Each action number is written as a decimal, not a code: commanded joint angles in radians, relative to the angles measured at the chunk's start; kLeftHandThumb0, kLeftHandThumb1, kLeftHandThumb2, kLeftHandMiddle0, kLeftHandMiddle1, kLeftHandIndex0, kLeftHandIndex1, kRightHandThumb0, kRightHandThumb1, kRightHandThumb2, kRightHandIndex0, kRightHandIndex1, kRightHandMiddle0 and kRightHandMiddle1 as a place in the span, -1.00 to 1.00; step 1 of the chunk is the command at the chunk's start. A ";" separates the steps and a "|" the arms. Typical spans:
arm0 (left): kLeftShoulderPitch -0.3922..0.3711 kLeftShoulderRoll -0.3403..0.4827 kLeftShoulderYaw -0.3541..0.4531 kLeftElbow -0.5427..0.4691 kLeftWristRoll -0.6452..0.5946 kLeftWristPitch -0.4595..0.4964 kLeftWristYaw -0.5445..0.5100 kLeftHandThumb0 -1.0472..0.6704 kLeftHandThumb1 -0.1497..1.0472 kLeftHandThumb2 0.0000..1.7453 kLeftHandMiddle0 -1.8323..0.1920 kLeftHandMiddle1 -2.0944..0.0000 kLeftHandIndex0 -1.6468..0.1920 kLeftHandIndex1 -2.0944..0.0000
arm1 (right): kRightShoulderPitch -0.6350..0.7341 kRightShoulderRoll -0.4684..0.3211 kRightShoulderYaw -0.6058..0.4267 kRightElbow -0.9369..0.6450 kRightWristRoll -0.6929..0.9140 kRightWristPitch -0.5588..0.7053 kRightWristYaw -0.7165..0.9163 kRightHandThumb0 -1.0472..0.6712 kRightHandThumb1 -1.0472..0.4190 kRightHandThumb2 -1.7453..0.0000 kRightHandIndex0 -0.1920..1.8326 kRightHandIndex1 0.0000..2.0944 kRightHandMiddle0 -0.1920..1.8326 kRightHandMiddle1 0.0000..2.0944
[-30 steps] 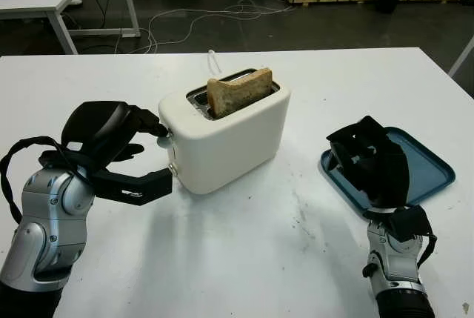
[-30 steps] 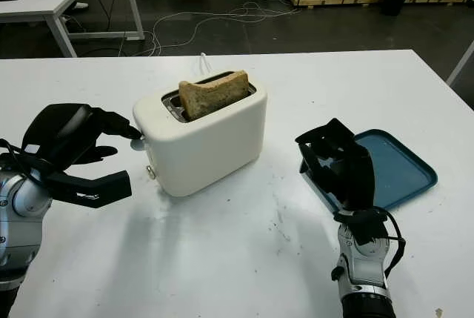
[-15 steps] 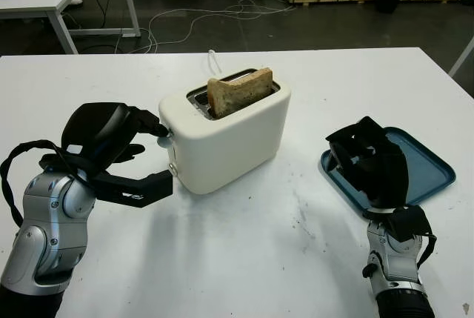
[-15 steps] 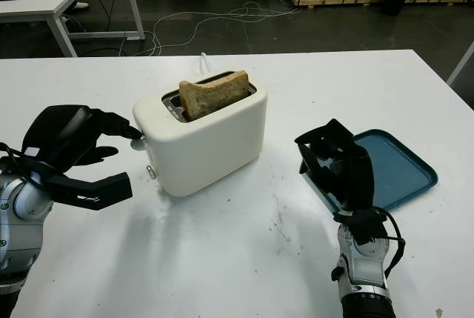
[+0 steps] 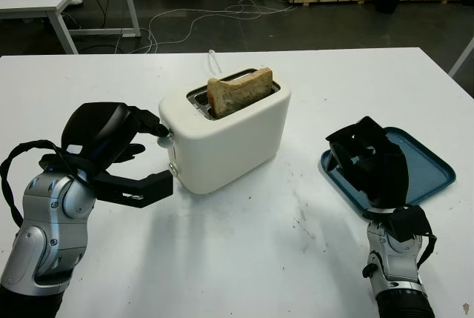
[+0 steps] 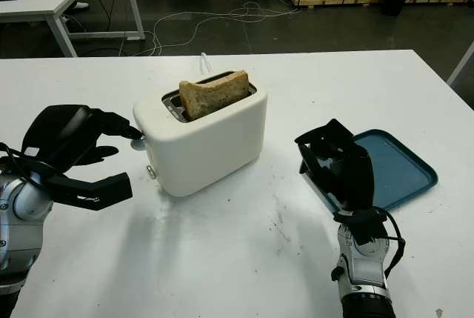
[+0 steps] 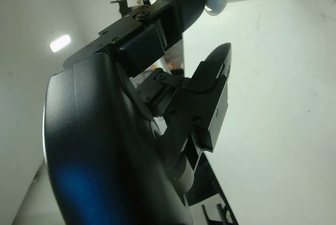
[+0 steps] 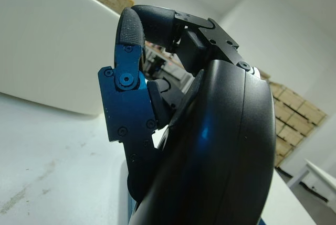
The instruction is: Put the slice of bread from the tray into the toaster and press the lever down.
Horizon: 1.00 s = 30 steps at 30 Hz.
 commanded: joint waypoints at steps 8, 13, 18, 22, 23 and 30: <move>-0.008 -0.010 -0.020 -0.014 -0.019 -0.015 -0.006 0.43 0.70 -1.00 -0.21 -0.54 -0.38 1.00 | -0.007 0.001 -0.003 -0.002 0.004 0.001 -0.004 -0.22 -0.83 0.65 0.14 0.67 -0.19 0.67; -0.001 -0.019 -0.076 -0.001 -0.002 -0.007 -0.045 0.42 0.68 -1.00 -0.25 -0.43 -0.38 1.00 | -0.004 -0.001 -0.005 -0.004 0.007 -0.004 -0.001 -0.21 -0.83 0.65 0.13 0.67 -0.19 0.67; 0.031 -0.051 -0.194 0.071 0.014 -0.045 -0.037 0.41 0.66 -0.99 -0.20 -0.51 -0.39 0.99 | 0.004 -0.001 -0.005 -0.013 0.021 0.002 0.008 -0.21 -0.83 0.65 0.13 0.67 -0.19 0.67; 0.055 -0.095 -0.300 0.183 0.069 -0.046 0.002 0.40 0.66 -0.99 -0.19 -0.41 -0.38 1.00 | 0.006 0.000 -0.007 -0.012 0.020 -0.006 0.011 -0.21 -0.83 0.65 0.13 0.67 -0.19 0.67; 0.060 -0.110 -0.322 0.224 0.083 -0.048 0.025 0.39 0.66 -0.99 -0.19 -0.37 -0.38 1.00 | 0.007 0.000 -0.007 -0.013 0.022 -0.005 0.012 -0.21 -0.83 0.65 0.13 0.67 -0.19 0.67; 0.048 -0.175 -0.367 0.482 0.099 -0.023 0.160 0.42 0.76 -1.00 -0.09 -0.27 -0.52 0.94 | 0.015 -0.005 -0.009 -0.025 0.031 0.013 0.019 -0.21 -0.83 0.65 0.13 0.67 -0.19 0.67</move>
